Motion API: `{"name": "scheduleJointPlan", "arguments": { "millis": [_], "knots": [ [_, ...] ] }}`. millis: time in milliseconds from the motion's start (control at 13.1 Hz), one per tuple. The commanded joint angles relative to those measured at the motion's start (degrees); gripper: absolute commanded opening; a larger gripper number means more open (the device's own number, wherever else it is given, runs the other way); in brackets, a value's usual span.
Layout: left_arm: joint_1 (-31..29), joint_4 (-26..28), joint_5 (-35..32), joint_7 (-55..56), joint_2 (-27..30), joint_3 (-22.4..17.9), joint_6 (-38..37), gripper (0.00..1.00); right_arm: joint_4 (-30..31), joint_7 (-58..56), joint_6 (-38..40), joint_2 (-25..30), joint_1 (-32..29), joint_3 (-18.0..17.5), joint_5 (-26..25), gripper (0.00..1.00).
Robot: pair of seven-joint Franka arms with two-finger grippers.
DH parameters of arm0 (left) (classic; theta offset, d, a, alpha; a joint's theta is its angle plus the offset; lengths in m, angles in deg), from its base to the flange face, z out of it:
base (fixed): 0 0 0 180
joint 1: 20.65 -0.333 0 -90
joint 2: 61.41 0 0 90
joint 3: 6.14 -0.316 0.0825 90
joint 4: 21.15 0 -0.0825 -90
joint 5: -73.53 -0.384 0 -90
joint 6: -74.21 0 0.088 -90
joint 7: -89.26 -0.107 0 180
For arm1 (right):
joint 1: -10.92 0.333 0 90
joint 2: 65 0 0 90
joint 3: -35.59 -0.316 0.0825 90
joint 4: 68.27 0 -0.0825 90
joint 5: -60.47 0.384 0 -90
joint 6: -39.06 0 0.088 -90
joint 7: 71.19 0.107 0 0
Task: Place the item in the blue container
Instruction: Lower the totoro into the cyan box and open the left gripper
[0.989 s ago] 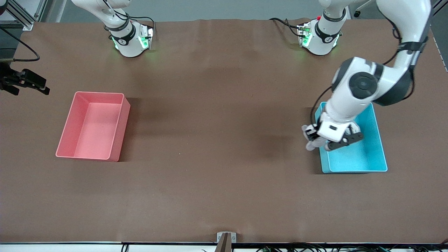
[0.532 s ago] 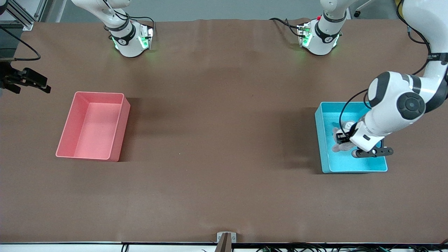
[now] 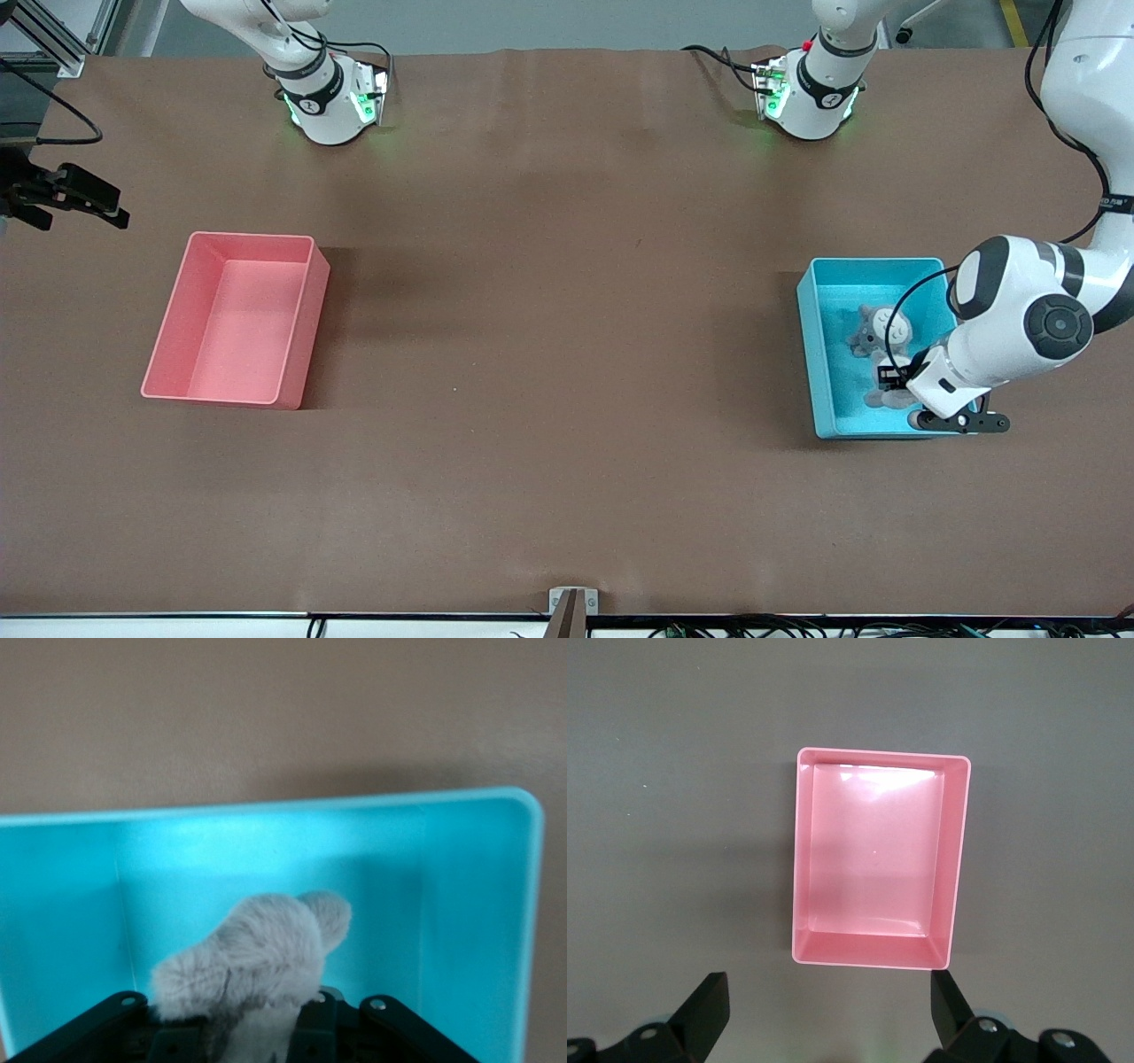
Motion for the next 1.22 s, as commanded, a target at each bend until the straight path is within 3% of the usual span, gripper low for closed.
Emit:
{"name": "scheduleJointPlan", "arguments": {
  "millis": [0,304,380,456,608,913,1141],
  "knots": [
    [0.4,-4.4,-3.5,-0.8,-4.8,0.2,0.1,0.15,2.2,0.3,0.3,2.6,0.8,0.1,1.0,1.00],
    [0.6,-4.3,-4.3,-0.8,-5.9,-1.4,2.4,0.21,2.2,0.3,0.3,3.0,1.7,0.1,1.0,1.00],
    [0.5,-4.3,-4.3,-0.8,-5.8,-1.4,2.4,0.30,2.2,0.3,0.2,3.0,1.9,0.0,0.9,1.00],
    [0.5,-4.3,-4.3,-0.7,-5.8,-1.4,2.4,0.33,2.2,0.3,0.1,3.0,2.4,0.1,0.9,1.00],
    [0.3,-4.1,-4.3,-0.8,-5.5,-1.4,2.1,1.00,2.2,0.2,0.1,3.0,2.4,0.2,0.8,1.00],
    [0.2,-3.3,-4.3,-0.1,-2.1,-1.3,0.7,1.00,2.1,-0.3,-0.4,2.9,1.5,0.6,-0.2,1.00],
    [0.1,-3.4,-2.8,-1.1,2.4,-0.9,-6.7,1.00,2.1,-1.5,-0.6,2.9,1.0,0.6,-0.6,1.00]
  ]
}}
